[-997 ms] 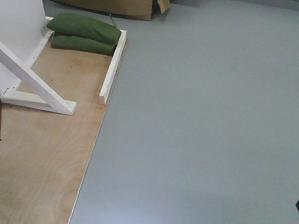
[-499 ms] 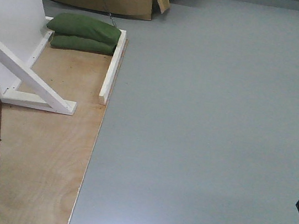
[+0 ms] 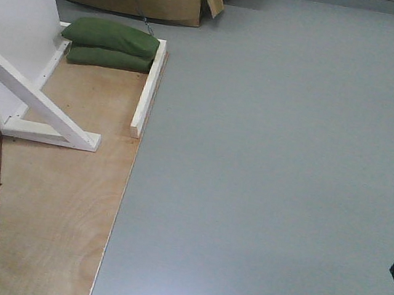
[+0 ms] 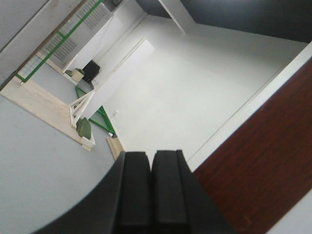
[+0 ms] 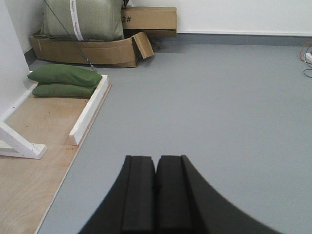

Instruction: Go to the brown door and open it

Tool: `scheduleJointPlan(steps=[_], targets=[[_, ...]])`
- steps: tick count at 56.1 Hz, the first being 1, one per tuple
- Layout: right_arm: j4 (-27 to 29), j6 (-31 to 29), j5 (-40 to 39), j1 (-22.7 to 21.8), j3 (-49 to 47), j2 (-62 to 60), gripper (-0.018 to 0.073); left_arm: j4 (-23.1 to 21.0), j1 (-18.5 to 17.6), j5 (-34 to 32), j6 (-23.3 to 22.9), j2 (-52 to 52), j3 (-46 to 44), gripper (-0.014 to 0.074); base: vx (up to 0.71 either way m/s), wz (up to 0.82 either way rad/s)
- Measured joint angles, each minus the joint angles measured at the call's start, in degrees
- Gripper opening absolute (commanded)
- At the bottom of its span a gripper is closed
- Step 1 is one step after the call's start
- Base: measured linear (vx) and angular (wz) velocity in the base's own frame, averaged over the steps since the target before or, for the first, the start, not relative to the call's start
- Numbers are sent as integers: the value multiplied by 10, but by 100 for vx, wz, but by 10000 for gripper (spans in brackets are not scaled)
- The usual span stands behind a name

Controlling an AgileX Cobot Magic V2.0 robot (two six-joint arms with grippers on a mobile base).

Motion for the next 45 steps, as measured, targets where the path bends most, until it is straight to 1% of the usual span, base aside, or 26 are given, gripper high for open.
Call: scheduleJointPlan(steps=[9,18,31,45], targets=[[0,0,0,0,0,0,0,-36,0,-6,0,8,-22,-4,0,0],[0,0,0,0,0,0,0,-57,0,-12,0,11,-26,-4,0,0],[0,0,0,0,0,0,0,-65,1,3,0,11,-26,-4,0,0],[0,0,0,0,0,0,0,-62,6,66,0,5,-28,-4,0,0]])
